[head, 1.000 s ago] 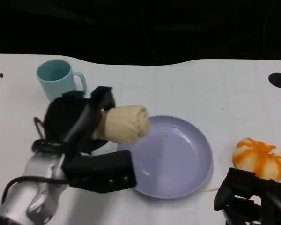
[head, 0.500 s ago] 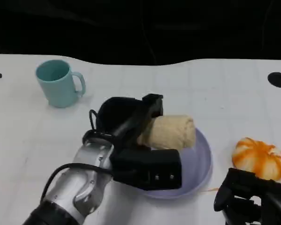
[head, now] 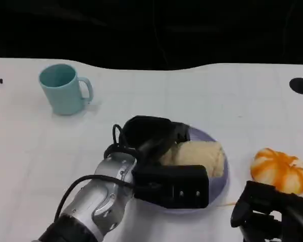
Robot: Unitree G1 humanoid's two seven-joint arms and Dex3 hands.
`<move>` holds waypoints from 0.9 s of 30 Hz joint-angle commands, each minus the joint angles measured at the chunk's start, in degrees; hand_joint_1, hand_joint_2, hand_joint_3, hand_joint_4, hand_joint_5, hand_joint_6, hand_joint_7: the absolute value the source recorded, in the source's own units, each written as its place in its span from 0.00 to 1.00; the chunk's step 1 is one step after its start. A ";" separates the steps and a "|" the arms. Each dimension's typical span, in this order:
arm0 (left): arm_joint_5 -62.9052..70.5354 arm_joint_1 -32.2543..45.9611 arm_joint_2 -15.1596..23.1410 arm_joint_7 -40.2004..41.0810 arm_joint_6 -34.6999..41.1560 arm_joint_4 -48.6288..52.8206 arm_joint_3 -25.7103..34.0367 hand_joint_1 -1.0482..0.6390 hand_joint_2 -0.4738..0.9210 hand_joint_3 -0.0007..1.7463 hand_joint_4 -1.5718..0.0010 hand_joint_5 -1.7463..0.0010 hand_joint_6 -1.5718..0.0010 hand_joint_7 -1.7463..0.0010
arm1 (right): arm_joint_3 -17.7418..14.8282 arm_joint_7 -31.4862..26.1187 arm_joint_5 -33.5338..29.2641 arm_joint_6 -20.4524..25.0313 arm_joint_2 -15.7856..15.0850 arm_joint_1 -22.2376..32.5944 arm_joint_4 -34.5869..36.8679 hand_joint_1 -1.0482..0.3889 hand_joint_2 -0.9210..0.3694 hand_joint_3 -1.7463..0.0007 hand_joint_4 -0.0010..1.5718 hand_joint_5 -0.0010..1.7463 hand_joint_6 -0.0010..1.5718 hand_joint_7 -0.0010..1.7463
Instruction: Grasp the towel on the left side of the plate with the left hand and place it into the plate.
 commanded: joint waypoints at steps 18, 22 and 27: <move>-4.62 4.75 9.90 -16.11 2.29 -21.42 4.57 0.05 1.00 0.24 0.92 0.82 0.95 0.99 | -0.14 0.13 -0.34 -0.28 -0.32 -0.19 -0.04 0.70 0.18 0.41 0.43 1.00 0.36 0.90; -12.74 8.84 11.71 -20.55 3.29 -27.98 10.22 0.17 1.00 0.21 0.86 0.77 0.89 0.96 | 0.03 0.05 -0.44 -0.21 -0.30 -0.24 -0.09 0.70 0.18 0.41 0.43 1.00 0.36 0.90; -24.74 14.49 12.13 -24.85 6.14 -34.29 17.67 0.37 1.00 0.17 0.75 0.72 0.80 0.94 | 0.24 -0.39 -0.76 0.24 -0.35 -0.36 -0.47 0.70 0.18 0.41 0.43 1.00 0.36 0.90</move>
